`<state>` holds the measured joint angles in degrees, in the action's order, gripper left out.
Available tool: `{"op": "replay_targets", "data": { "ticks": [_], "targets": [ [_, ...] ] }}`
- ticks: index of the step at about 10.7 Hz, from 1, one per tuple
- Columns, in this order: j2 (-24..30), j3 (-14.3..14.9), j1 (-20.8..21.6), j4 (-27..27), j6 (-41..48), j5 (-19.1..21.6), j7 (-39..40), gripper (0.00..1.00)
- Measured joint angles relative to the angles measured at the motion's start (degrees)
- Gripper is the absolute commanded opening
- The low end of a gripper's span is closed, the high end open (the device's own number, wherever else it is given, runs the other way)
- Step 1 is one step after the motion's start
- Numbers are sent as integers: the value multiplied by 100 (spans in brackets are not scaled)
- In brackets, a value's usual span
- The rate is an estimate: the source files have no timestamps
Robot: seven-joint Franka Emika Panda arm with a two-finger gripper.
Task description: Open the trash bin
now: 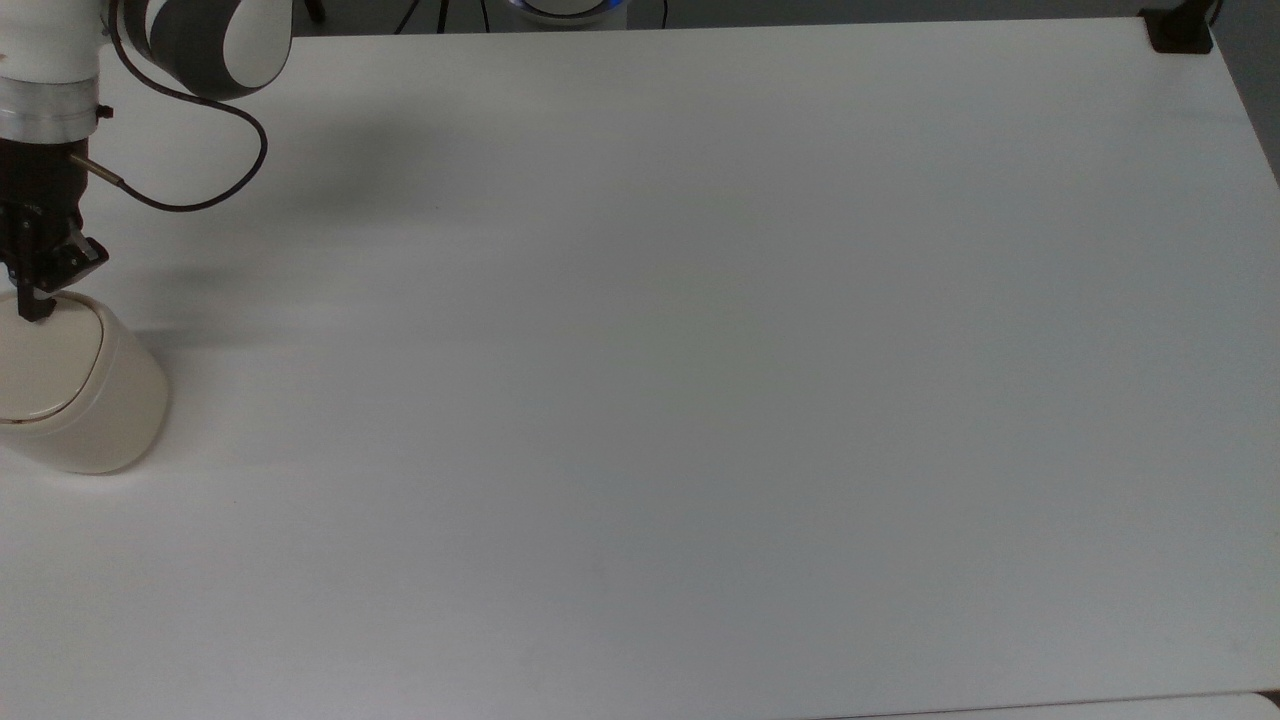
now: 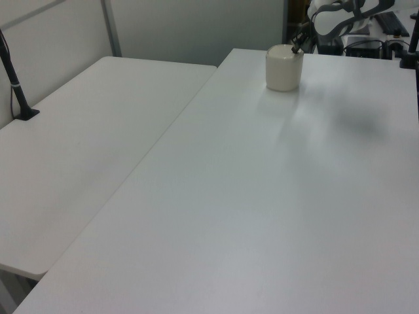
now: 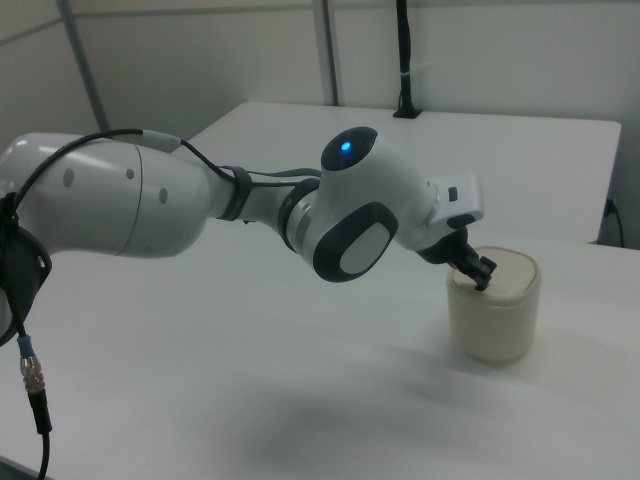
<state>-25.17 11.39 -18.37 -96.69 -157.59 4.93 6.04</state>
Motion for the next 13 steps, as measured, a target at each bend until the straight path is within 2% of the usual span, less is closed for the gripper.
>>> {"op": "replay_targets", "data": {
  "ticks": [3,5,8,11,12,13],
  "targets": [
    [41,0,-1,48,-2,60,-17,0],
    [268,-8,5,132,218,342,-69,0],
    [965,-138,75,459,1629,575,-417,0],
    [1682,-558,185,497,2892,577,-717,0],
    [1859,-649,286,501,3344,581,-884,9],
    [2064,-726,452,503,3826,582,-1164,40]
  ]
}}
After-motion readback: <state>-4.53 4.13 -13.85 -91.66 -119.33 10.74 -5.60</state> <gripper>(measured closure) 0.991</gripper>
